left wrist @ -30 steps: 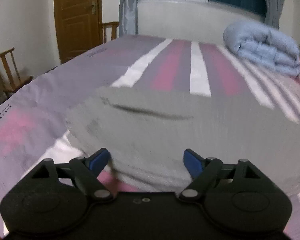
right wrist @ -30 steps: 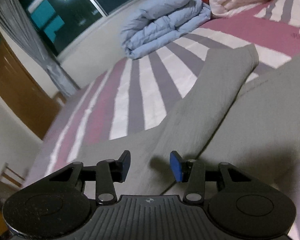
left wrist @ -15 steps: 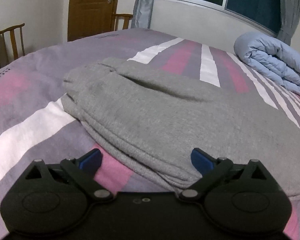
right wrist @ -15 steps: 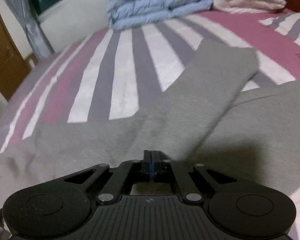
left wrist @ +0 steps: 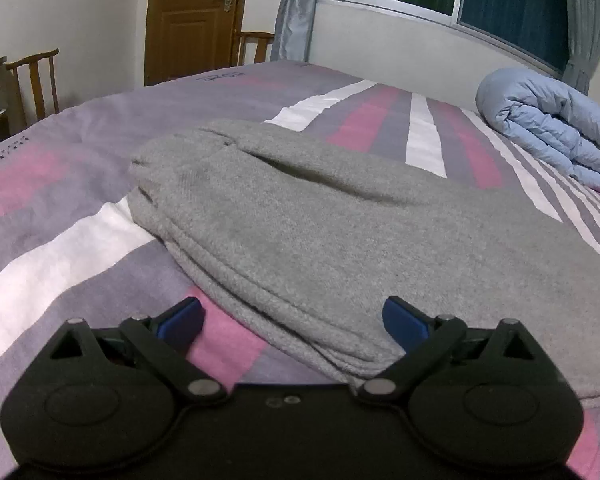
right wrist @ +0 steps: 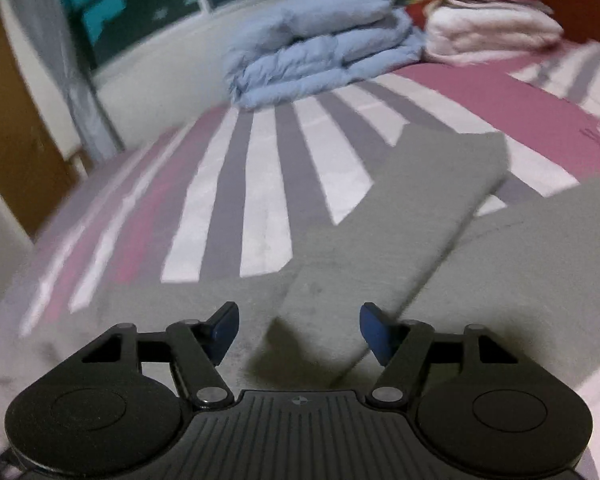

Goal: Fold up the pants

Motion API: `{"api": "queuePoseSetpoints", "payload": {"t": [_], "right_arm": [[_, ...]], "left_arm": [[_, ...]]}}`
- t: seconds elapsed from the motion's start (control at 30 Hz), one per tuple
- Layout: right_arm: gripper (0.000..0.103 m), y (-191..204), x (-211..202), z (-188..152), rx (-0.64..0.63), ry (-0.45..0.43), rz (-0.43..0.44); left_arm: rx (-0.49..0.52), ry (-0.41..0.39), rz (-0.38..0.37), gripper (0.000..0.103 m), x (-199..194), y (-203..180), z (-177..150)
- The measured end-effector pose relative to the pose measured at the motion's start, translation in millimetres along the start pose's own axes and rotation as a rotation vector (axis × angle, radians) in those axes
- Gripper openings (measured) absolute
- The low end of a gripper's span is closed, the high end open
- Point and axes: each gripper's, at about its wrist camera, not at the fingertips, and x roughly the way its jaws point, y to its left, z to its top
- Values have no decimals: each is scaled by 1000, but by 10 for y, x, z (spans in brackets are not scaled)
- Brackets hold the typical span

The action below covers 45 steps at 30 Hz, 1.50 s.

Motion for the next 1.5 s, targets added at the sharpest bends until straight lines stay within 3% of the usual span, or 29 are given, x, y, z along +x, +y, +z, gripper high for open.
{"api": "queuePoseSetpoints", "payload": {"t": [0.13, 0.2, 0.23, 0.27, 0.3, 0.43, 0.6, 0.67, 0.73, 0.77, 0.8, 0.87, 0.93, 0.97, 1.03, 1.17, 1.23, 1.27, 1.5], "right_arm": [[67, 372, 269, -36, -241, 39, -167], [65, 375, 373, -59, -292, 54, -212], [58, 316, 380, -57, -280, 72, -200], [25, 225, 382, -68, -258, 95, -173], [8, 116, 368, -75, -217, 107, -131], [5, -187, 35, -256, -173, 79, -57], [5, -683, -336, -647, 12, 81, -22], [6, -830, -396, -752, 77, 40, -8], [7, -857, -485, -735, 80, 13, 0], [16, -844, -537, -697, 66, -13, 1], [40, -811, -570, -638, 45, -34, -14], [74, -740, -636, -495, -6, -104, -40], [75, -648, -584, -350, -60, -125, -18], [73, -577, -494, -264, -98, -106, -31], [56, -446, -315, -126, -194, -77, -72], [52, -316, 66, -39, -379, -4, -198], [20, -404, 115, -67, -403, 15, -220], [5, -522, 89, -59, -358, 19, -212], [5, -1358, -368, -553, 58, 28, -71]], "left_arm": [[-3, 0, -2, 93, 8, 5, -3], [-3, 0, -9, 93, 13, 17, -2], [-2, 1, -13, 93, 15, 25, -2], [-2, 1, -18, 93, 15, 34, -4], [-1, 0, -24, 93, 13, 44, -7], [1, -12, -47, 93, 5, 84, -30], [-3, -14, -49, 93, -7, 92, -46], [-6, -13, -45, 93, -10, 87, -44], [-7, -14, -45, 93, -15, 87, -42], [-8, -15, -46, 93, -15, 90, -43], [-9, -16, -48, 93, -16, 91, -45], [-12, -17, -49, 93, -15, 95, -43], [-12, -15, -49, 93, -12, 97, -40], [-13, -14, -49, 93, -12, 94, -36], [-16, -12, -49, 93, -10, 94, -29], [-16, -10, -48, 94, -5, 95, -22], [-15, -9, -48, 94, -2, 94, -21], [-13, -10, -48, 94, -2, 94, -22], [-15, -21, -53, 94, -10, 108, -54]]}}
